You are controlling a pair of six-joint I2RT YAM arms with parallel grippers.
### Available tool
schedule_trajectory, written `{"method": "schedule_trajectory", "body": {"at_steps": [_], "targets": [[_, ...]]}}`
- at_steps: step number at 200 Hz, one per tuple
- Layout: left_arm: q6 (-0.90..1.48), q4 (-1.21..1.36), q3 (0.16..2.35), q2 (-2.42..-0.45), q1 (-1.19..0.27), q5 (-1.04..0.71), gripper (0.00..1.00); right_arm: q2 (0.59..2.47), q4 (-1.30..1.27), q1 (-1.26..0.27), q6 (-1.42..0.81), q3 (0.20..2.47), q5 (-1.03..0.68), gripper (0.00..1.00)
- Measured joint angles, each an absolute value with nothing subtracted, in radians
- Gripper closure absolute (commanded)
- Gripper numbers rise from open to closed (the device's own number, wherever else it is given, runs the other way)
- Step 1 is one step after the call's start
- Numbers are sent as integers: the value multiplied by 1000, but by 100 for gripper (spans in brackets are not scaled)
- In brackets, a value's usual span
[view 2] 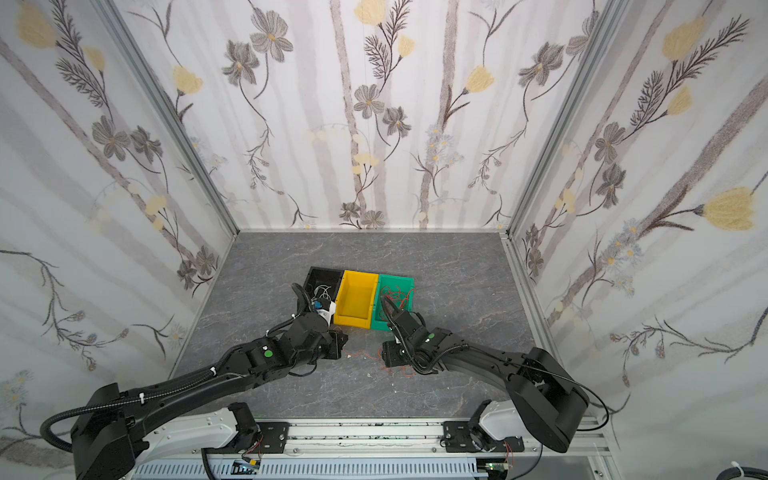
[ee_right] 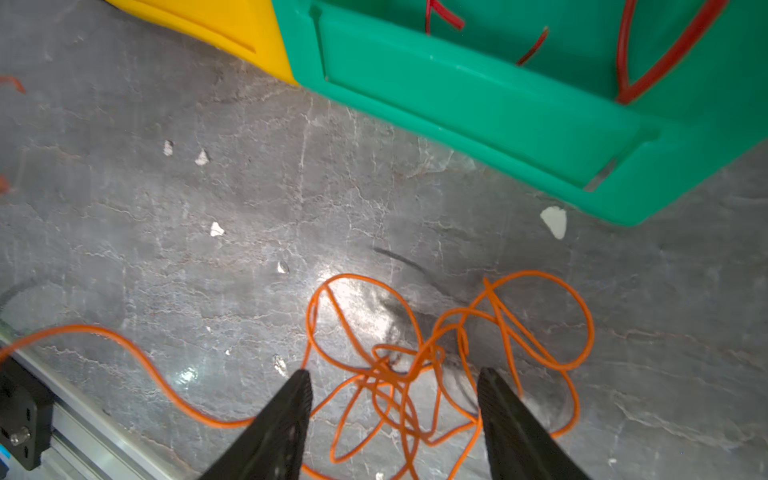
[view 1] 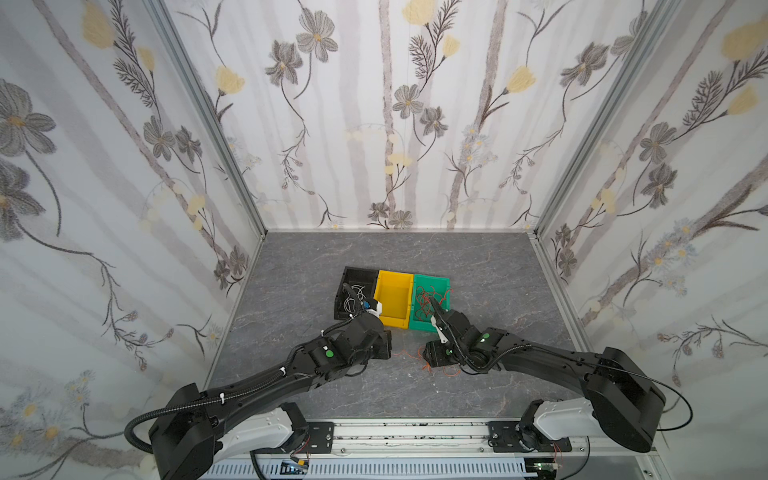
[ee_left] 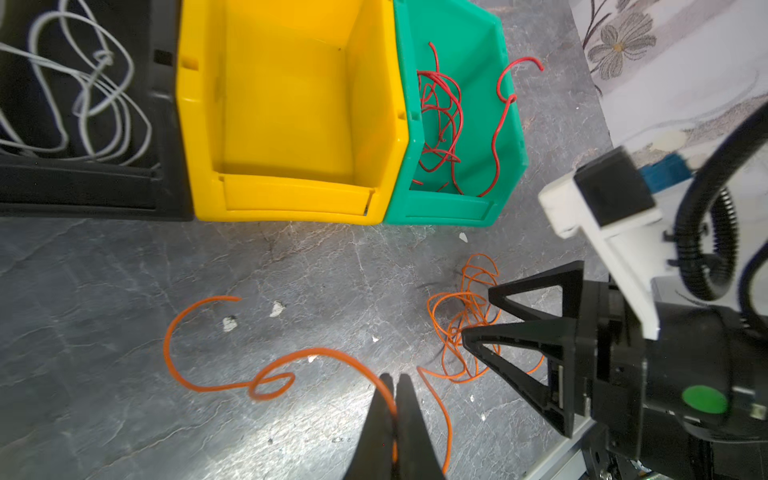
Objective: Untangle the cables
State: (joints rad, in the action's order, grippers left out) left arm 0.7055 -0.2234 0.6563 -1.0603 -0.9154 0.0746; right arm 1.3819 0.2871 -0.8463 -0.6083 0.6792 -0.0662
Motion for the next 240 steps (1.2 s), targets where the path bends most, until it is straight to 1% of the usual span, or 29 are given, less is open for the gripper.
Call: {"method": "schedule_trajectory", "body": {"at_steps": [35, 101, 122, 159, 191, 240], "targets": [[698, -291, 645, -955, -872, 120, 100, 1380, 283, -859, -609, 652, -45, 32], [678, -422, 661, -772, -769, 159, 100, 1374, 277, -870, -609, 610, -33, 34], [656, -465, 688, -733, -748, 176, 100, 1366, 293, -876, -609, 608, -15, 33], [628, -545, 739, -690, -699, 208, 100, 1281, 347, -879, -599, 592, 10, 28], [598, -599, 794, -673, -674, 233, 100, 1205, 399, -879, -583, 578, 29, 27], [553, -648, 865, -661, -659, 258, 100, 1137, 476, -879, -582, 566, 59, 27]]}}
